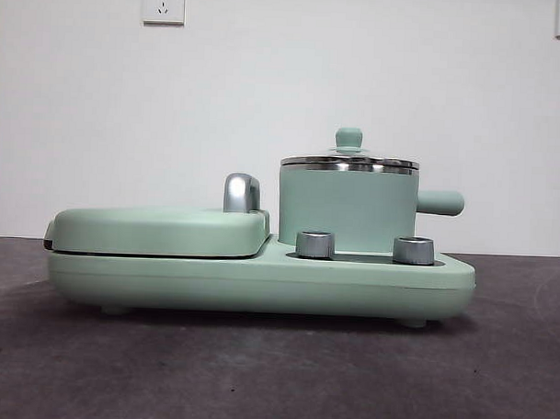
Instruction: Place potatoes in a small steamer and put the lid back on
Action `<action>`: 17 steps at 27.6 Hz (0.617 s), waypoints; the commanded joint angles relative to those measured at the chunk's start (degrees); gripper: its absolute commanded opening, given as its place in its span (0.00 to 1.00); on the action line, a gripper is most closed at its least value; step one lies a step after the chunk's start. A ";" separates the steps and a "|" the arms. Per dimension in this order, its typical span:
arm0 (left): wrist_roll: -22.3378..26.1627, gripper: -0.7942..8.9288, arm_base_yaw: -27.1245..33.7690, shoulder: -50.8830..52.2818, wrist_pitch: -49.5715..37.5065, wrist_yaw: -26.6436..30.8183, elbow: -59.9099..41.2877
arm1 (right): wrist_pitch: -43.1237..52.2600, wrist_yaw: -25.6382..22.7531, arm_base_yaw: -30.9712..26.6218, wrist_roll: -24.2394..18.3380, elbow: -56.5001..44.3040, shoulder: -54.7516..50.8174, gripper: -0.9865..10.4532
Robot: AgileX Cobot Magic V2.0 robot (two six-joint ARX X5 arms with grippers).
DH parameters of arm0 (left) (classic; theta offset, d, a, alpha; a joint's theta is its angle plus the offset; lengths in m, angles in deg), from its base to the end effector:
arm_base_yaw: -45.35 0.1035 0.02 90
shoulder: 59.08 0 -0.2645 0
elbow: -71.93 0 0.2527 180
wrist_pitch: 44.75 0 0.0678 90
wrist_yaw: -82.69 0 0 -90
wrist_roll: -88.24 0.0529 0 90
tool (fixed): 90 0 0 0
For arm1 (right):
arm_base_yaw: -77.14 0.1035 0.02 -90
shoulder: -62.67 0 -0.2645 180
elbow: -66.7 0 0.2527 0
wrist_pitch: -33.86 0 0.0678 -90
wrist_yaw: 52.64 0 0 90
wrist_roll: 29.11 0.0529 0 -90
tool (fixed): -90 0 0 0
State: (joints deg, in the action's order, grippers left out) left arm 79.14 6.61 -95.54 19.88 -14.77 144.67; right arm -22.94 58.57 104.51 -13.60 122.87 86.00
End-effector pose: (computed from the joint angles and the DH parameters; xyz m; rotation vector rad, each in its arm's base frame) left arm 0.0868 -0.0785 0.3531 -0.0102 0.5500 -0.7475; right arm 0.0769 0.0613 0.2977 0.2273 0.5402 0.7713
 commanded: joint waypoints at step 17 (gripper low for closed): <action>-2.54 0.09 -0.17 6.99 -0.20 0.00 -2.43 | 0.68 3.43 0.42 0.35 0.37 0.11 0.10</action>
State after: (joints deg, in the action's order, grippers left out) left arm 76.80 6.69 -88.27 20.12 -14.75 141.74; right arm -22.88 61.83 104.51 -13.40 122.87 86.00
